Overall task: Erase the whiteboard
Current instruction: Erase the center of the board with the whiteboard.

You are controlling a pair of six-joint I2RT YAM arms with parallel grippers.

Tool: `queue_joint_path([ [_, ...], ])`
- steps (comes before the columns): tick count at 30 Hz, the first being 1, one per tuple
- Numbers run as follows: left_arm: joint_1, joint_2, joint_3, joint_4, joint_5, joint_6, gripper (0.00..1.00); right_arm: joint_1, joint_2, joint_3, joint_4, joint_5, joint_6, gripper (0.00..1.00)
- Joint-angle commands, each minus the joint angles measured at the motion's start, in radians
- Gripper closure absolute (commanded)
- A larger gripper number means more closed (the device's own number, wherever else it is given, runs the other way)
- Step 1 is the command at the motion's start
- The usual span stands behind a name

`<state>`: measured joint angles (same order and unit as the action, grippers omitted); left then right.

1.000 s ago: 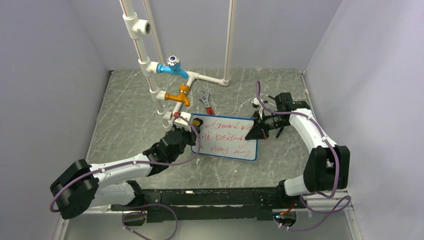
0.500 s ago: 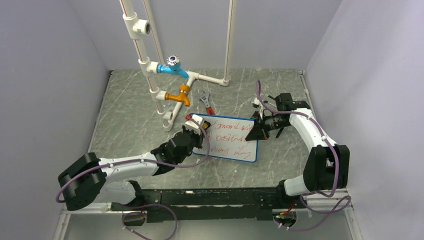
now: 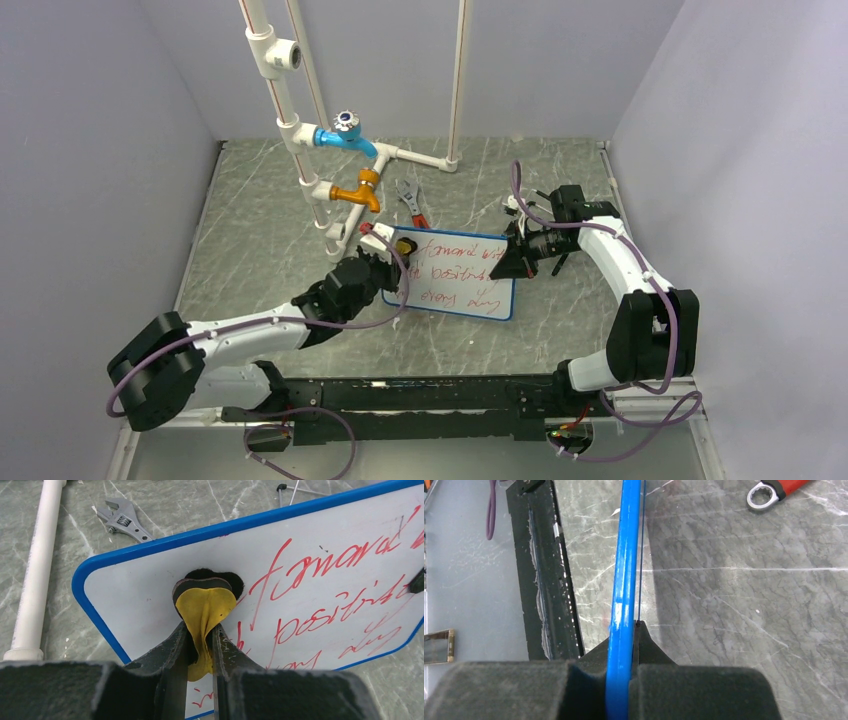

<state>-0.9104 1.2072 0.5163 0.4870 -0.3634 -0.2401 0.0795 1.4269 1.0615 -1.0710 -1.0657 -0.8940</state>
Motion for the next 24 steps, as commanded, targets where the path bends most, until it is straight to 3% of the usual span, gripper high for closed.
queue_joint_path([
  [1, 0.041, -0.039, -0.052, 0.087, 0.035, -0.014, 1.0, 0.055, -0.022, -0.011, -0.151, -0.031, -0.101, 1.0],
  [5, 0.027, -0.042, -0.078, 0.126, 0.144, -0.029, 1.0, 0.055, -0.015, -0.008, -0.153, -0.031, -0.103, 1.0],
  [12, -0.049, 0.056, 0.005, 0.135, 0.142, 0.007, 1.0, 0.055, -0.022, -0.01, -0.153, -0.032, -0.105, 1.0],
  [15, -0.054, 0.071, 0.04, 0.098, 0.065, 0.005, 1.0, 0.056, -0.023, -0.01, -0.156, -0.033, -0.107, 1.0],
  [21, -0.047, -0.009, 0.019, 0.002, -0.222, -0.028, 1.0, 0.056, -0.025, -0.01, -0.158, -0.035, -0.109, 1.0],
  [24, -0.021, -0.044, -0.004, -0.044, -0.267, -0.05, 1.0, 0.055, -0.028, -0.01, -0.159, -0.035, -0.109, 1.0],
])
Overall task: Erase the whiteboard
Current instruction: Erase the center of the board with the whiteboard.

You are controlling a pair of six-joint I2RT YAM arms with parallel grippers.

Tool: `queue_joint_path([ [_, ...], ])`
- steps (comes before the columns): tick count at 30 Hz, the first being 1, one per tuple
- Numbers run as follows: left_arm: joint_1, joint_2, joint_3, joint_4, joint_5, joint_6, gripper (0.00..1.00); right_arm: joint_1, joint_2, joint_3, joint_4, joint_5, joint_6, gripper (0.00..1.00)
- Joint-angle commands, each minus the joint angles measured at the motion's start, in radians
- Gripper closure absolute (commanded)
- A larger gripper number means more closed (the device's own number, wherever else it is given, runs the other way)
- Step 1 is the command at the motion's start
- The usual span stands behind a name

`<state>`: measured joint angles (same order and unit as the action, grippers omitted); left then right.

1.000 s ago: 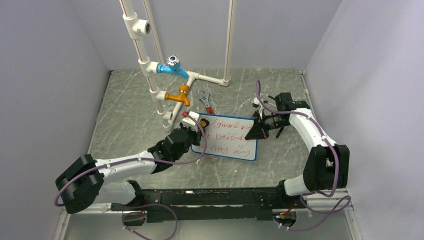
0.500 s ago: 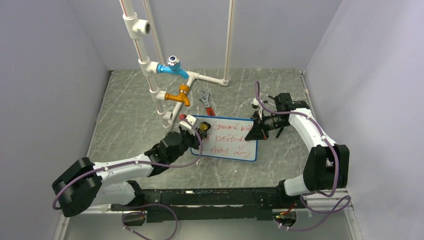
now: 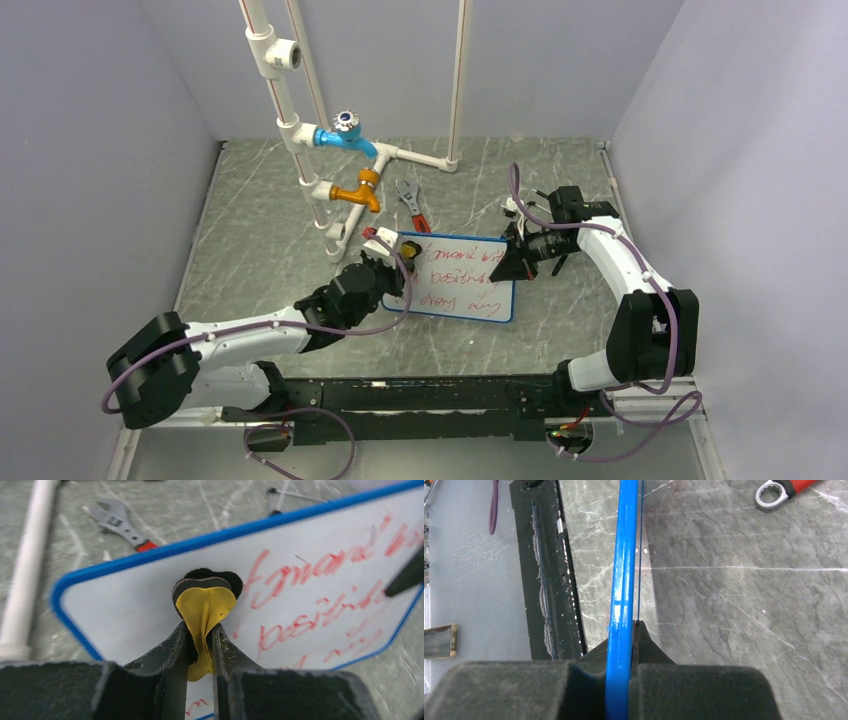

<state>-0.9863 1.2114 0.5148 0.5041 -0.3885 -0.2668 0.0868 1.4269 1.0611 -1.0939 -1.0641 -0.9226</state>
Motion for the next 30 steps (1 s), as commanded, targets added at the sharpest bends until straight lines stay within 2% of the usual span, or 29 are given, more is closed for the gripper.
queue_joint_path([
  [1, 0.064, -0.053, -0.008, -0.074, -0.241, -0.032, 1.0, 0.047, -0.029, -0.01, -0.135, -0.036, -0.081, 1.0],
  [6, 0.081, -0.065, -0.029, -0.066, -0.171, -0.029, 1.0, 0.048, -0.034, -0.012, -0.131, -0.036, -0.077, 1.0],
  [13, 0.065, -0.035, -0.064, 0.041, 0.045, -0.024, 1.0, 0.048, -0.035, -0.014, -0.127, -0.03, -0.073, 1.0],
  [18, 0.028, 0.034, -0.054, 0.085, 0.094, -0.033, 1.0, 0.048, -0.031, -0.013, -0.127, -0.031, -0.073, 1.0],
  [24, 0.02, 0.064, -0.014, 0.054, 0.036, -0.037, 1.0, 0.048, -0.028, -0.012, -0.129, -0.03, -0.074, 1.0],
  [30, 0.032, -0.022, 0.022, -0.09, -0.23, -0.024, 1.0, 0.048, -0.029, -0.013, -0.13, -0.03, -0.077, 1.0],
])
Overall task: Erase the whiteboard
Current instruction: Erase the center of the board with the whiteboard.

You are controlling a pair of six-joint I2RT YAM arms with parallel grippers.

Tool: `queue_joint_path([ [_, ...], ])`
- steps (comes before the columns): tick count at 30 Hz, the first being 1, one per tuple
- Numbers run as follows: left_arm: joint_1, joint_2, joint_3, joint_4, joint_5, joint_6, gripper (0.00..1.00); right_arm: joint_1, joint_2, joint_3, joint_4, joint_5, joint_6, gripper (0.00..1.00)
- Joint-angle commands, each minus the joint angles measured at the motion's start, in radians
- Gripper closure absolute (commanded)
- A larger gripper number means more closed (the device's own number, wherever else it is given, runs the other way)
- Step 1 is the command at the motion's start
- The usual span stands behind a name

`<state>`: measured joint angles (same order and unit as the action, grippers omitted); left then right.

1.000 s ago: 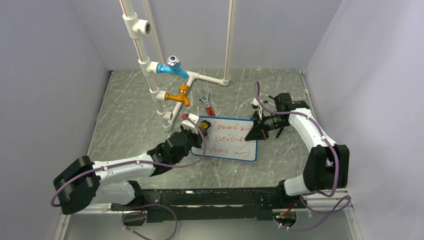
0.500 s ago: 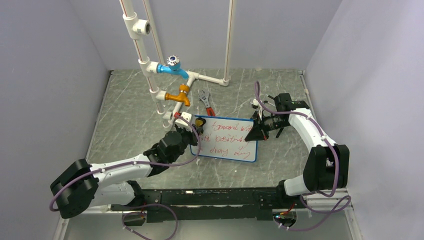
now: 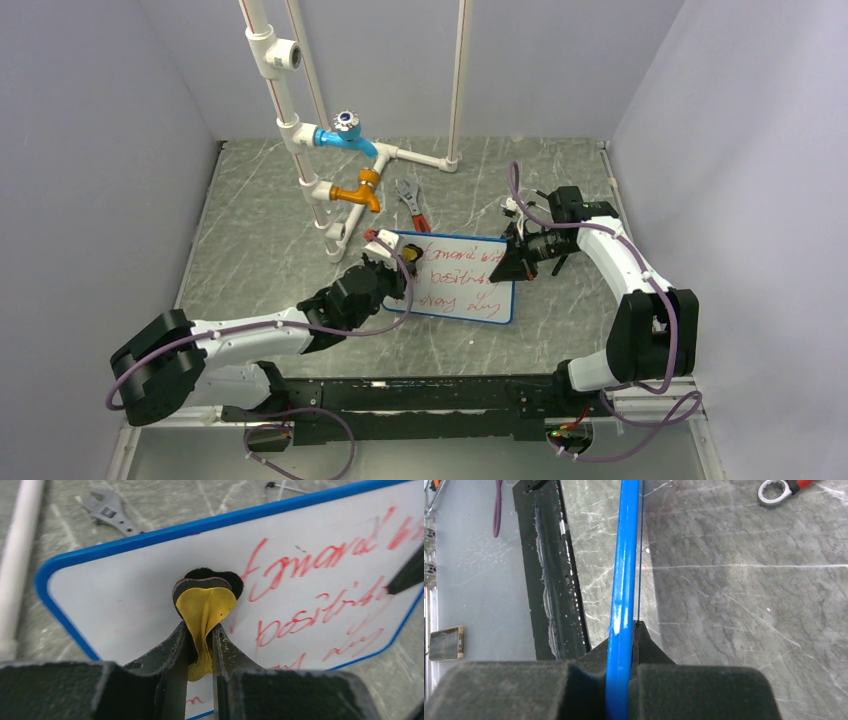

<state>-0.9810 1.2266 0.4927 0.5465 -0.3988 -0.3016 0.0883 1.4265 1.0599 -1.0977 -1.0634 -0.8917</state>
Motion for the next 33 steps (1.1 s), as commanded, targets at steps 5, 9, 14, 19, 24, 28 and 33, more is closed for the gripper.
queue_joint_path([
  [5, 0.106, -0.071, 0.053, -0.242, -0.238, -0.024, 1.0, 0.046, -0.031, -0.011, -0.127, -0.032, -0.108, 1.0],
  [9, 0.11, -0.078, 0.008, -0.193, -0.153, -0.019, 1.0, 0.047, -0.031, -0.012, -0.126, -0.031, -0.107, 1.0],
  [14, 0.079, -0.065, -0.053, -0.07, -0.015, -0.004, 1.0, 0.047, -0.028, -0.011, -0.125, -0.032, -0.107, 1.0],
  [19, 0.004, -0.009, -0.03, -0.02, 0.031, 0.031, 1.0, 0.047, -0.028, -0.011, -0.127, -0.031, -0.109, 1.0],
  [24, -0.032, 0.06, -0.002, 0.0, 0.039, 0.037, 1.0, 0.046, -0.027, -0.011, -0.128, -0.03, -0.108, 1.0],
  [28, -0.049, 0.065, 0.013, -0.011, 0.006, 0.038, 1.0, 0.047, -0.026, -0.009, -0.129, -0.03, -0.109, 1.0],
  [33, -0.025, 0.014, 0.019, -0.067, -0.141, 0.041, 1.0, 0.047, -0.025, -0.01, -0.129, -0.03, -0.11, 1.0],
])
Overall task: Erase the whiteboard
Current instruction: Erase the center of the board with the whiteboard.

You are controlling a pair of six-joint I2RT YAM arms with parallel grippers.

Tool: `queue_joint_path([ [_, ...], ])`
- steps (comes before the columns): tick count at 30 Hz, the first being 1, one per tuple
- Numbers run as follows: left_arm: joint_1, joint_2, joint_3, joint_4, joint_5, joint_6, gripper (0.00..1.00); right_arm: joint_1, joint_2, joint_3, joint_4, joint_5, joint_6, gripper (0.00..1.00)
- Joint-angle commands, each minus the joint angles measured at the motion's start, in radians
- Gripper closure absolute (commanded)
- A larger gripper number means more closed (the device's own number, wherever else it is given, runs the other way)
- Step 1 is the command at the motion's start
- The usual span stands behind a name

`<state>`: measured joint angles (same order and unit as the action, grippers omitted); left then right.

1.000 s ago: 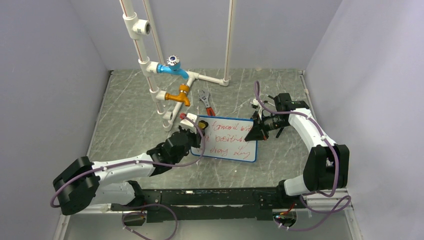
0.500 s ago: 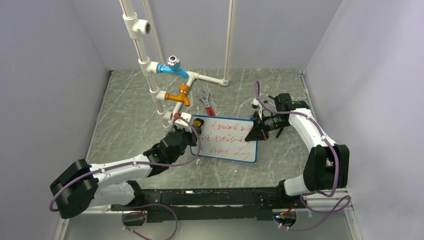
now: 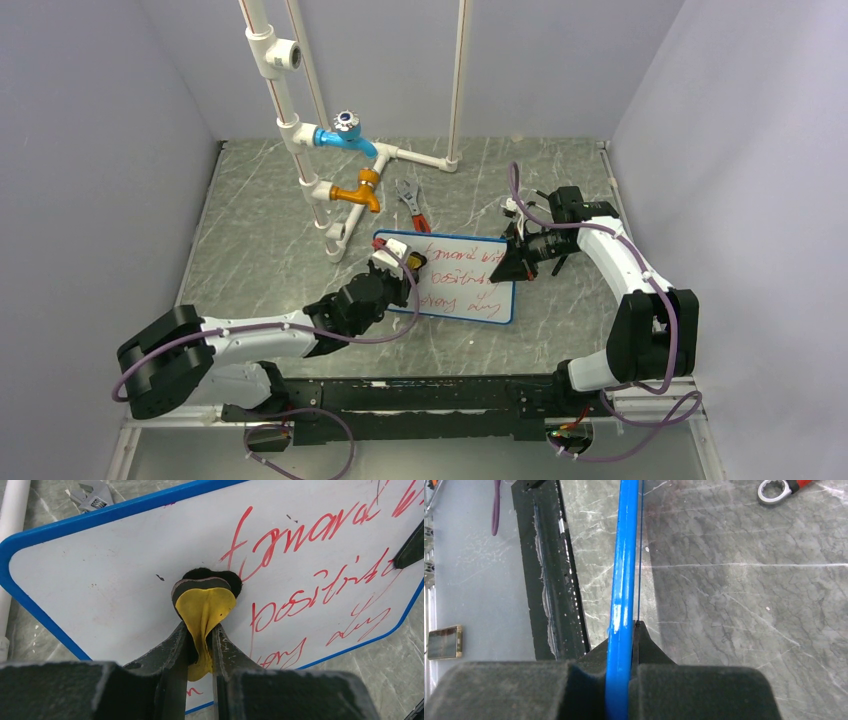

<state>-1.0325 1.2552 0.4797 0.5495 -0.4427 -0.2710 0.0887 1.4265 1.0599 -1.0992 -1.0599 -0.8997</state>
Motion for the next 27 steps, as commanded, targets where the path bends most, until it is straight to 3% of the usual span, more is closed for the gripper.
queue_joint_path([
  [1, 0.041, -0.028, 0.039, -0.086, -0.102, 0.001, 1.0, 0.046, -0.025, -0.01, -0.127, -0.033, -0.102, 1.0],
  [6, 0.123, -0.081, 0.072, -0.15, -0.047, 0.004, 1.0, 0.047, -0.028, -0.012, -0.127, -0.033, -0.102, 1.0],
  [13, 0.084, -0.049, 0.105, -0.154, 0.039, 0.017, 1.0, 0.046, -0.028, -0.011, -0.126, -0.032, -0.101, 1.0],
  [20, -0.035, 0.035, 0.193, -0.181, -0.027, 0.042, 1.0, 0.048, -0.018, -0.008, -0.129, -0.034, -0.104, 1.0],
  [27, -0.039, 0.088, 0.341, -0.265, -0.158, 0.169, 1.0, 0.047, -0.021, -0.008, -0.129, -0.034, -0.104, 1.0],
])
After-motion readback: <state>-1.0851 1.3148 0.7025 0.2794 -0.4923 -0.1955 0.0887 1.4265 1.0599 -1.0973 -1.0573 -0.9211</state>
